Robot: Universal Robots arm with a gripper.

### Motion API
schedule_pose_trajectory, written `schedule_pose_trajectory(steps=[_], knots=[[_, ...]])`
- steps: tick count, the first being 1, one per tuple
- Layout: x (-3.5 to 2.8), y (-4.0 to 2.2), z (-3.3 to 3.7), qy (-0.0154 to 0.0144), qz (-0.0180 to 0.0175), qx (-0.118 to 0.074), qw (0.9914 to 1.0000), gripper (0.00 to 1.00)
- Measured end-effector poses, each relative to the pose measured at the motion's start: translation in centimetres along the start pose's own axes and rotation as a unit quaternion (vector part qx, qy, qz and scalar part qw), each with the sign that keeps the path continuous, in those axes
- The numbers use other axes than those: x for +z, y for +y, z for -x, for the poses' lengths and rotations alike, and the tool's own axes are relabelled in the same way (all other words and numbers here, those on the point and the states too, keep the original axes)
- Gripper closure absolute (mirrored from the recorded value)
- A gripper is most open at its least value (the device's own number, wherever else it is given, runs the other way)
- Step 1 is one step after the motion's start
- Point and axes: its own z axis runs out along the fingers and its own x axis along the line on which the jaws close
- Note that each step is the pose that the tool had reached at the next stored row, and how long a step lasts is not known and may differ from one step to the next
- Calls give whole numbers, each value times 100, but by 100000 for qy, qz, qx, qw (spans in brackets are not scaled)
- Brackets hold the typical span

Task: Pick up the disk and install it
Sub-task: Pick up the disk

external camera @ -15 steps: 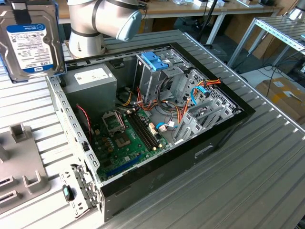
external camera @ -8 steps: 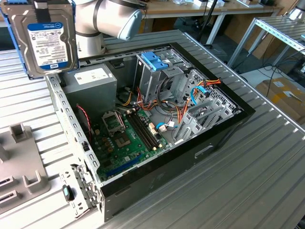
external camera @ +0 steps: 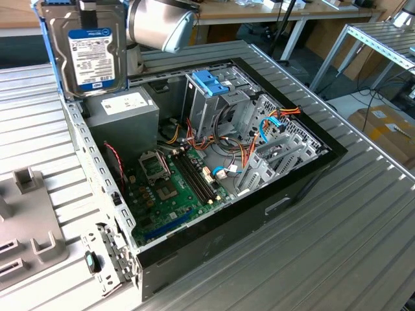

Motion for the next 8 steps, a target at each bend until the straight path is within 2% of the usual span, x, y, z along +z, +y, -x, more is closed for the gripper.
schedule_pose_trajectory(steps=[5, 8], knots=[[-2, -237, 5, 5, 5, -4, 100000, 65], [-4, -482, 9, 5, 5, -3, 100000, 65]])
